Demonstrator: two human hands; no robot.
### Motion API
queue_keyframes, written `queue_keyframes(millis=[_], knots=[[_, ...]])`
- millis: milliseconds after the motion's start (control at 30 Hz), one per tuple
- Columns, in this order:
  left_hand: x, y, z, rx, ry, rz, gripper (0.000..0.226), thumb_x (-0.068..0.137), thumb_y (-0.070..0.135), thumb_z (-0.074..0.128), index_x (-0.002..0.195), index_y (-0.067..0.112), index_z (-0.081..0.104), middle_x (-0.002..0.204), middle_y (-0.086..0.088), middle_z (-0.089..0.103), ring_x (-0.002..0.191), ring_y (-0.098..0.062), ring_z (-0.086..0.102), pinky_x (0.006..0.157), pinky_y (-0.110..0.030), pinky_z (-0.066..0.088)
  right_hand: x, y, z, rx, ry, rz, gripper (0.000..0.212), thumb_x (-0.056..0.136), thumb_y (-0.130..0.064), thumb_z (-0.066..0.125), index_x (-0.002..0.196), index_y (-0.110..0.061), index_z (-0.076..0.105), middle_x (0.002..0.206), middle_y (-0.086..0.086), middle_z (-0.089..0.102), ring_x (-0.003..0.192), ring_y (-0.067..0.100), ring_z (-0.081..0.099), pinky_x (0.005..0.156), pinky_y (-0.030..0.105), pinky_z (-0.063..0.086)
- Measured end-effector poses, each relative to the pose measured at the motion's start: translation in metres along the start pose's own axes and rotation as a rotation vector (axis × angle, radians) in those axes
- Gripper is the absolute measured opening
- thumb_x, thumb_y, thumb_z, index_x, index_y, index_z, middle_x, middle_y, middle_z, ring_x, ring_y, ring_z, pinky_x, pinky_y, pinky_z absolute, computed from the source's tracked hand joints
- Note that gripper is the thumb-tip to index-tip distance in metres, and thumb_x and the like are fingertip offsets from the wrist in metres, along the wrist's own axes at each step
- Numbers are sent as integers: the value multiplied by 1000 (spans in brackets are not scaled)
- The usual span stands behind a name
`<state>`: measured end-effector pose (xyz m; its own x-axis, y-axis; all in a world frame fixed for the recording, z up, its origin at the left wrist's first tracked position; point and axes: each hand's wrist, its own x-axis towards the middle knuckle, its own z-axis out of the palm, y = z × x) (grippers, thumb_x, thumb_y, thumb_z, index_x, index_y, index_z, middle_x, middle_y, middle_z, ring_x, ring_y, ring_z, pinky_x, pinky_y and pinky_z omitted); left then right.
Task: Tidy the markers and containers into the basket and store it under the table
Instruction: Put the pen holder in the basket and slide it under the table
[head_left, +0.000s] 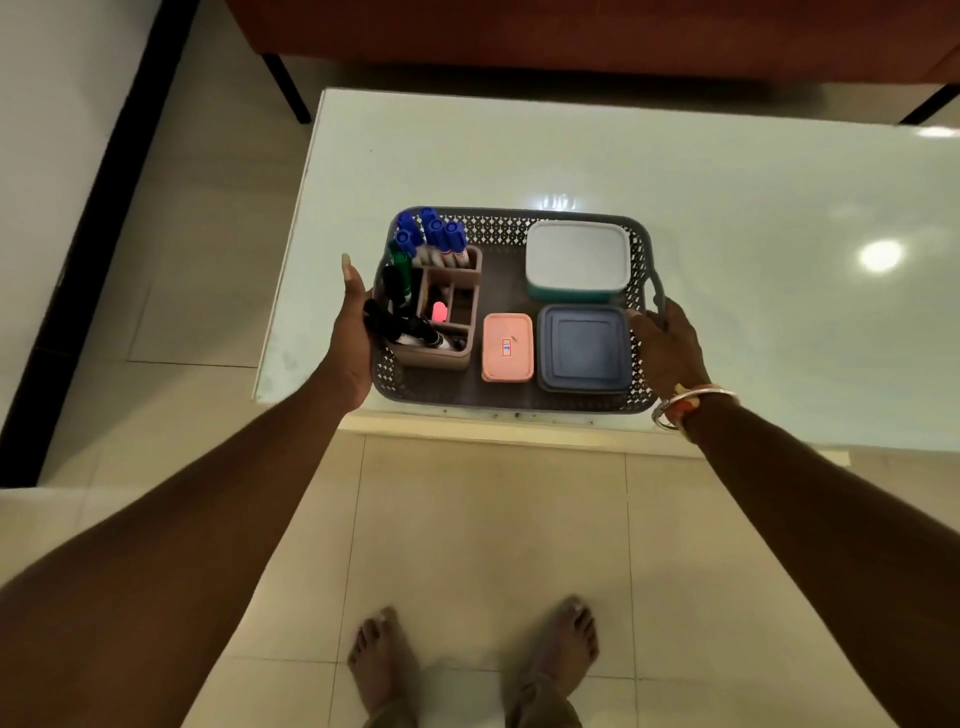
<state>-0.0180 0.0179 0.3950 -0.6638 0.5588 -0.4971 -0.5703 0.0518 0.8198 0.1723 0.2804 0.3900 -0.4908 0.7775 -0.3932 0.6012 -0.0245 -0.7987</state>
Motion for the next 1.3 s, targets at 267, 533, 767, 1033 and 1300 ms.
queue_keyframes(millis=[267, 533, 767, 1033, 1300], knots=[[-14, 6, -4, 8, -4, 32, 85, 93, 74, 15, 143, 15, 50, 141, -17, 55, 129, -36, 54, 112, -57, 37, -16, -6, 6, 128, -30, -50, 13, 96, -33, 56, 103, -22, 58, 88, -9, 57, 78, 6, 51, 70, 24, 41], [-71, 32, -13, -2, 22, 102, 82, 96, 68, 11, 145, 13, 46, 141, -17, 55, 128, -35, 55, 107, -52, 43, -77, -36, -6, 217, -59, -142, 11, 97, -31, 54, 86, -31, 56, 74, -20, 53, 69, -2, 47, 68, 21, 39], [-172, -7, -46, -57, 28, 59, 79, 89, 71, 24, 144, 19, 47, 140, -12, 57, 128, -34, 55, 96, -44, 54, -184, 9, -1, 253, -165, -130, 14, 96, -36, 54, 102, -23, 58, 93, -11, 62, 87, 10, 58, 74, 38, 49], [-274, -98, -108, -183, 159, -137, 71, 97, 65, 18, 137, 18, 54, 130, -12, 65, 110, -29, 67, 77, -38, 61, -295, 88, 28, 184, -237, -44, 48, 84, -44, 55, 132, -39, 47, 117, -43, 55, 112, -21, 49, 83, 1, 42], [-218, -194, -166, -34, 191, -188, 84, 84, 77, 39, 142, 17, 50, 137, -13, 59, 118, -27, 63, 84, -34, 59, -245, 195, 97, 88, -353, 45, 66, 85, -55, 58, 144, -31, 39, 138, -16, 54, 127, 1, 50, 108, 38, 42]])
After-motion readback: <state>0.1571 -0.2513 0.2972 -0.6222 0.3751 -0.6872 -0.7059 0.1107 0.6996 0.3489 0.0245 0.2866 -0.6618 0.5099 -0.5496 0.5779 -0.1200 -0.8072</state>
